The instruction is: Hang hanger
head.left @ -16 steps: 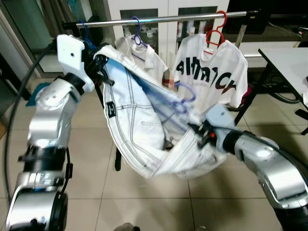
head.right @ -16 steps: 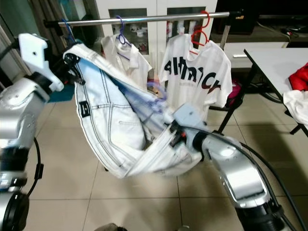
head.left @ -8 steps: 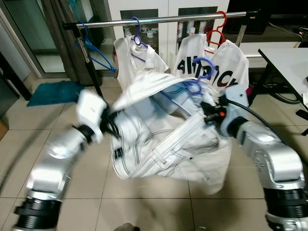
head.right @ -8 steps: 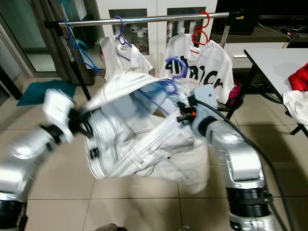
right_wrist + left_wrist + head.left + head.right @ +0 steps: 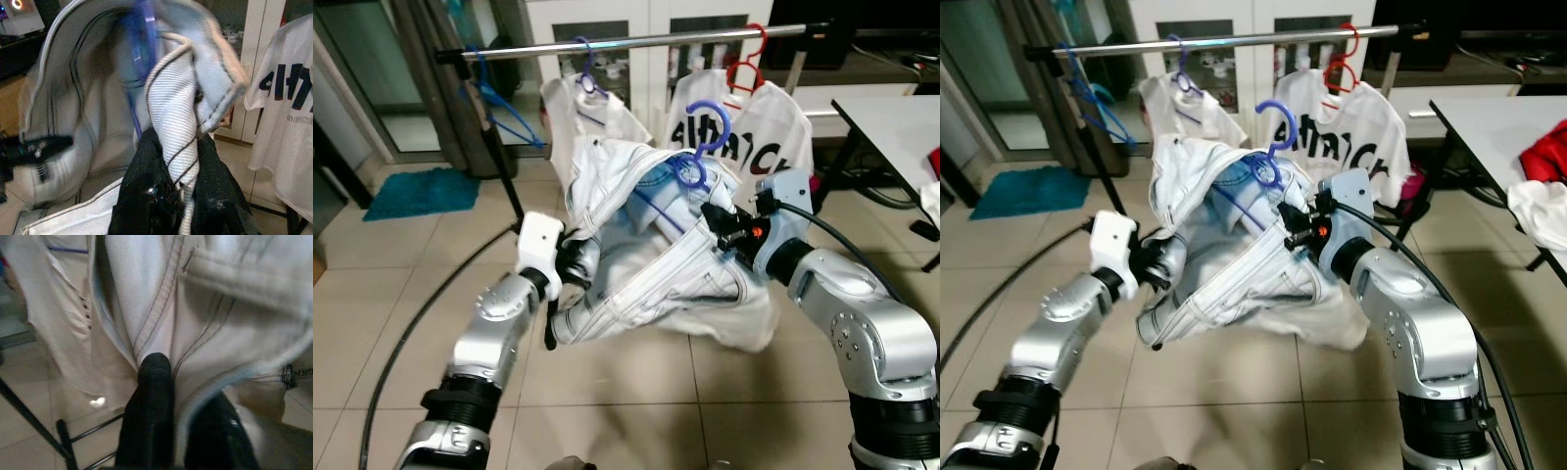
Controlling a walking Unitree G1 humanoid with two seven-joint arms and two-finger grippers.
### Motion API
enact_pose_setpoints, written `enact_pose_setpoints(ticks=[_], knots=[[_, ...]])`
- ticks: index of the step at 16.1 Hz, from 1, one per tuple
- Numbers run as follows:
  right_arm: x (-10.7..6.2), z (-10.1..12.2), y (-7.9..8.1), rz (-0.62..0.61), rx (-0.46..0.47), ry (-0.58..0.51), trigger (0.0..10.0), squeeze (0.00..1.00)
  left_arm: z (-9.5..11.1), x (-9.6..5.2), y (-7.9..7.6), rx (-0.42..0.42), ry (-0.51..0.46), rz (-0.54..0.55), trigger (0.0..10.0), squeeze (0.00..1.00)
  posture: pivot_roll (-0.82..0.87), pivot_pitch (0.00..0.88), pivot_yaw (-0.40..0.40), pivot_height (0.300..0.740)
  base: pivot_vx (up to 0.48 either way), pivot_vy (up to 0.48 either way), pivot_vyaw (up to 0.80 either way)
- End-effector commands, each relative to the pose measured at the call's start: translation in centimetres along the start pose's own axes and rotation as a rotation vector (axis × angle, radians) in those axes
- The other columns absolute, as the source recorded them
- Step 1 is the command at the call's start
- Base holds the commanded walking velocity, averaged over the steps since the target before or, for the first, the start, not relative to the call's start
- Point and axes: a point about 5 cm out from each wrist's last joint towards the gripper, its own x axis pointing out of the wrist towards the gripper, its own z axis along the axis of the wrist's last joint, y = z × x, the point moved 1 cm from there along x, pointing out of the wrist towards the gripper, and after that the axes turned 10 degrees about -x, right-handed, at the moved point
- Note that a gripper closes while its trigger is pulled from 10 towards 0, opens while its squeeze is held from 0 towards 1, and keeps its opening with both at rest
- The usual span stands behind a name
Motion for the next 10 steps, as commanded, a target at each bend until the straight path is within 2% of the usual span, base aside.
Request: enact_pose_setpoints(ticks=[1,3,5,6,7,8,10], knots=[[-1.0,2.7,-0.3,-0.028,-0.016,-0.139,0.0,0.00,-0.9,-0.3,0.4,-0.055,0.015,0.002,10.0,1.00,-0.17,0.000,0.095,0.740,0.000,0.000,0.00],[-1.2,2.2,-0.4,-0.051,-0.011,-0.122,0.0,0.00,-0.9,-0.4,0.3,-0.028,-0.009,0.006,10.0,1.00,-0.17,0.000,0.095,0.740,0.000,0.000,0.00],[-1.5,1.6,-0.5,-0.080,-0.020,-0.101,0.0,0.00,-0.5,-1.2,0.3,-0.020,-0.120,0.031,10.0,1.00,-0.17,0.000,0.094,0.740,0.000,0.000,0.00],[-1.6,1.2,-0.7,-0.108,-0.023,-0.089,0.0,0.00,-0.6,-2.2,0.2,-0.023,-0.137,0.036,10.0,1.00,-0.16,0.000,0.089,0.740,0.000,0.000,0.00],[-1.6,1.0,-0.8,-0.120,-0.028,-0.081,0.0,0.00,-0.7,-2.4,0.2,-0.014,-0.137,0.037,10.0,1.00,-0.16,0.000,0.088,0.740,0.000,0.000,0.00],[-1.9,0.0,-1.5,-0.183,-0.039,-0.039,0.0,0.00,-0.4,-3.8,-0.3,-0.014,-0.156,-0.007,10.0,1.00,-0.15,0.000,0.079,0.740,0.000,0.000,0.00],[-2.2,-1.0,-2.0,-0.226,-0.051,-0.006,0.0,0.00,0.1,-5.0,-0.8,-0.013,-0.197,-0.013,10.0,1.00,-0.14,0.000,0.072,0.740,0.000,0.000,0.00]])
